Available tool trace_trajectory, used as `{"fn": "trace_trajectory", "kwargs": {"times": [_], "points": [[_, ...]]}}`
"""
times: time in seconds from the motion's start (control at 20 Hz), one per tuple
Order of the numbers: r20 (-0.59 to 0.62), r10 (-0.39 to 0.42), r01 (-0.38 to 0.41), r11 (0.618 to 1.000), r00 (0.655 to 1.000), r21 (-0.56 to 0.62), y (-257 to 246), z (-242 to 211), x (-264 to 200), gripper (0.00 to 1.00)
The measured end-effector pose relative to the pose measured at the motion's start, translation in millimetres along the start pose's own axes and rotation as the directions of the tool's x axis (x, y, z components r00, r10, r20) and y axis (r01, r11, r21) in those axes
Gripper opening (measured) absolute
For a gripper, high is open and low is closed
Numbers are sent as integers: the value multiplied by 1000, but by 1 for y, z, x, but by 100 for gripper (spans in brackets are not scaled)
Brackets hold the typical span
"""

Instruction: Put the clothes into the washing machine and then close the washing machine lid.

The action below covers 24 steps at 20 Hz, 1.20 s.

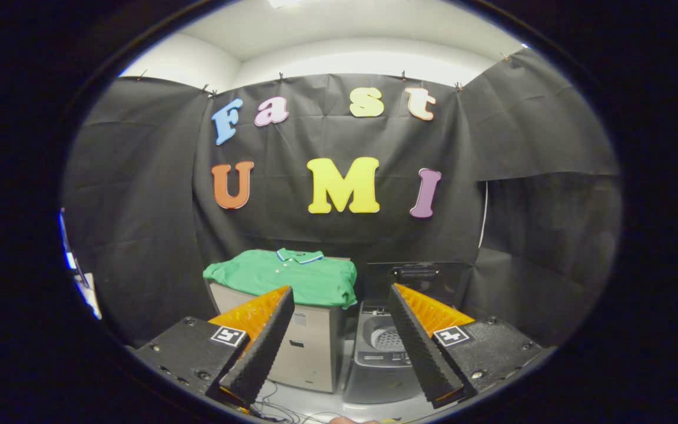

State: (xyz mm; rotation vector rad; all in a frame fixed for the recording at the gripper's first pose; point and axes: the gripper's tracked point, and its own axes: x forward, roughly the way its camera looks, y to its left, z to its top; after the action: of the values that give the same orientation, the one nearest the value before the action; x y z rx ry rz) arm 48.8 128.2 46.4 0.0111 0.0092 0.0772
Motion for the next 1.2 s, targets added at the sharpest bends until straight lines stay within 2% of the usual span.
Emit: {"fn": "trace_trajectory", "kwargs": {"times": [0.15, 0.45, 0.75, 0.85, 1.0, 1.2], "points": [[-33, 11, -11, 1000, 999, 8, 23, 7, 25, 100], [-128, 86, -88, 996, 988, -15, 68, 15, 83, 100], [-239, 137, -143, 990, 961, -6, 90, 6, 178, 100], [-302, 164, -166, 986, 939, 19, 100, -1, 213, 100], [-410, 229, -222, 973, 883, 66, 121, -12, 259, 100], [-485, 274, -287, 957, 831, 50, 147, -10, 305, 100]]}}
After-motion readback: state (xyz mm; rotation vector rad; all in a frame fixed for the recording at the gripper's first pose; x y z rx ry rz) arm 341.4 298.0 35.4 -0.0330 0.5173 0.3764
